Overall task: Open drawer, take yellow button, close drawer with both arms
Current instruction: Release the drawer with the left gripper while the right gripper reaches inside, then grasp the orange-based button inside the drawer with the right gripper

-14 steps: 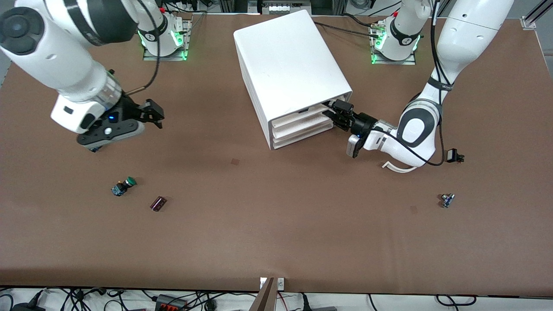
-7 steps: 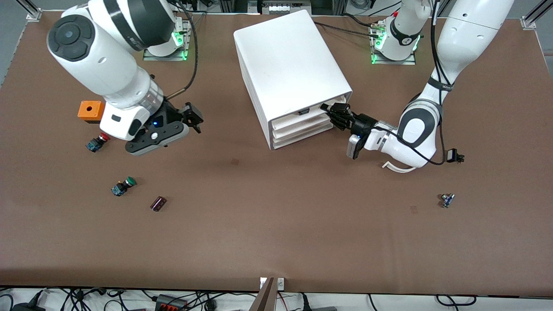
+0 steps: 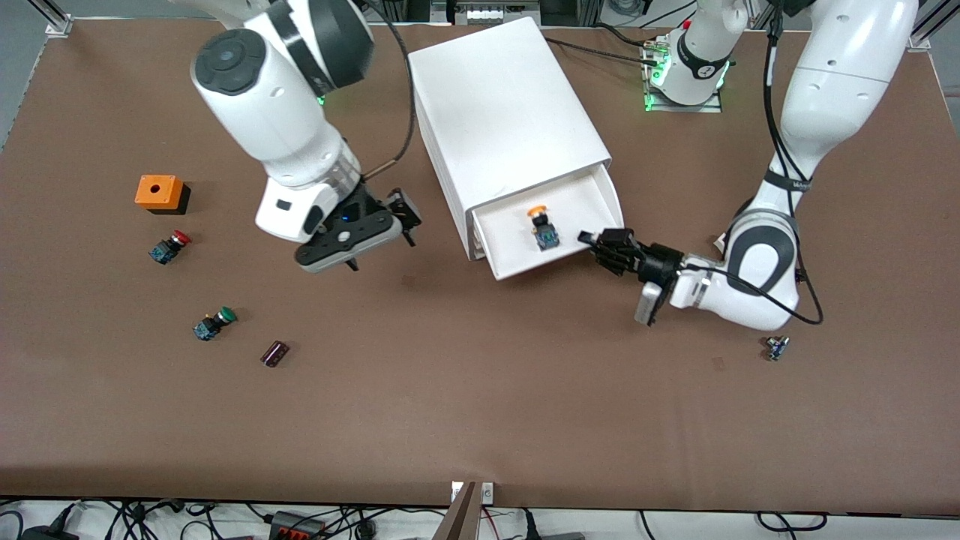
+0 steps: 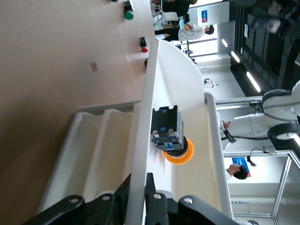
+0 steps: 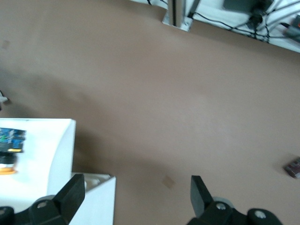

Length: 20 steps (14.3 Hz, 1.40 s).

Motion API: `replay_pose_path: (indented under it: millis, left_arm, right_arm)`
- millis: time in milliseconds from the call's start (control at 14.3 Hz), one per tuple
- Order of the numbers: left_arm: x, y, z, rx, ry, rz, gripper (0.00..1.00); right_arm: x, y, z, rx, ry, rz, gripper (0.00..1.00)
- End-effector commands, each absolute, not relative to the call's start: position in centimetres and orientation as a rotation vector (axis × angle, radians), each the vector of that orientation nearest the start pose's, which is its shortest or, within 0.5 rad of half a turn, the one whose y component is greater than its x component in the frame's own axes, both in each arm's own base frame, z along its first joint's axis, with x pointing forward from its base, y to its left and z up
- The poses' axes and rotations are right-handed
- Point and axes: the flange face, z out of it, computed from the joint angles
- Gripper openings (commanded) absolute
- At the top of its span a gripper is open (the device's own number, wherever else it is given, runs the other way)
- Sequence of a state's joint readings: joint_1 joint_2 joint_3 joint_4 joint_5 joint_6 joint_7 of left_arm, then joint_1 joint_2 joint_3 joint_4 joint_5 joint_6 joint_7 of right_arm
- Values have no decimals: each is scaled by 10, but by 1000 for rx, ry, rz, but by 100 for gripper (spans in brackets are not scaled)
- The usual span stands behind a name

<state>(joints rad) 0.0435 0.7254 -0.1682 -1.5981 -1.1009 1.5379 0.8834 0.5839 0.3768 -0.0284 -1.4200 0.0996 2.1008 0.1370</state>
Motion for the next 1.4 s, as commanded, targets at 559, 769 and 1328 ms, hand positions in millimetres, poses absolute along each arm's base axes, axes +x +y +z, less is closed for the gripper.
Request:
replay_pose_path:
  millis: [559, 769, 1328]
  left_arm:
    - [657, -98, 338, 2100, -456, -365, 100]
    - [653, -92, 376, 2403, -500, -535, 100]
    - [673, -104, 490, 3134, -650, -413, 100]
  right_arm:
    - [588, 484, 499, -2717, -518, -645, 100]
    - [580, 504, 486, -2699, -501, -655, 100]
    - [537, 586, 436, -2700, -434, -567, 100]
